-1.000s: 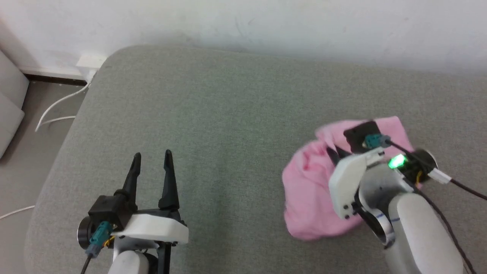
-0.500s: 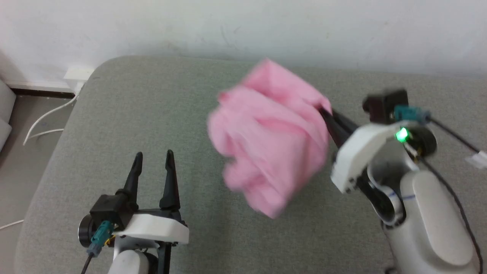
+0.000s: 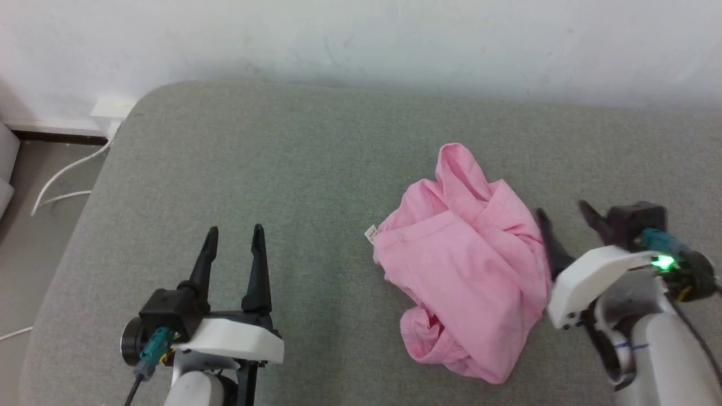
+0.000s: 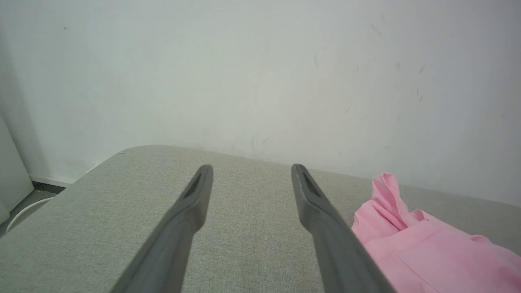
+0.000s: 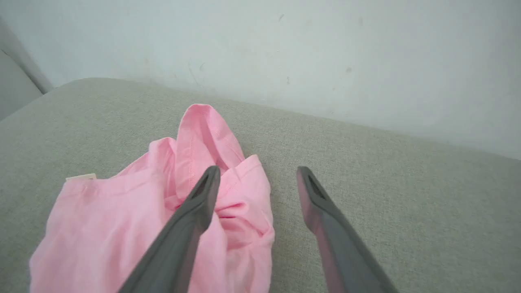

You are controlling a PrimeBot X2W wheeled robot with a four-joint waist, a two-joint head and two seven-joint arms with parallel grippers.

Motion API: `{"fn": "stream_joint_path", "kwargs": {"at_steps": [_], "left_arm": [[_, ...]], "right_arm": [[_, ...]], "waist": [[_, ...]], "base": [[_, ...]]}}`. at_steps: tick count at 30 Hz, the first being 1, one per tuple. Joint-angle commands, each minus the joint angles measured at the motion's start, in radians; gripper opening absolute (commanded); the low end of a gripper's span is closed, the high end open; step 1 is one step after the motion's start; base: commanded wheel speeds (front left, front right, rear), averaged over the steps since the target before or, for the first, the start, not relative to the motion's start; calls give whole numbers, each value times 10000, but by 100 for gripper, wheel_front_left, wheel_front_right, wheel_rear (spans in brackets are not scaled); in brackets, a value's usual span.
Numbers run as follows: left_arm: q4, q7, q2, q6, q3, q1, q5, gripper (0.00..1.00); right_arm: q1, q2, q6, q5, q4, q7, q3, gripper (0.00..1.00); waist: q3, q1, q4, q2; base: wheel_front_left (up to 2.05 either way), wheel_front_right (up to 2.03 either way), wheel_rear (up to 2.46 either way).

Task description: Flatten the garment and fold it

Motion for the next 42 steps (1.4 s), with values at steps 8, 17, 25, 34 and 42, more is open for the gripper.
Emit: {"fn": "stream_joint_path", "kwargs": {"at_steps": [8,17,25,34,42], "left_arm": [[-87,-47,-48,-61,-16,-55,63,100],[-106,-47,-53,-6,-237,-330,-145,100],[-87,-47,-53,85,-272,-293,-221,100],[-149,-47,-54,47,-4,-113,-2,100],[-96,-47,-54,-132,7,-78,95,100]], "right_arm": [[690,-247,-9,358,-1991,978,3709,100],[-557,-320,-9,-168,-79,2888,5193,89],[-685,-143,-9,-143,49,2632,4048,0],[962,189,-9,833,-1481,944,-659,0],[2098,198,-9,1736,-227,743,-3428,100]], "waist": [[61,1,47,-1],[361,1,490,-1],[317,1,574,-1],[60,1,2,-1],[40,1,-654,-1]], "base": [[0,0,0],[0,0,0],[0,0,0],[0,0,0],[0,0,0]]}}
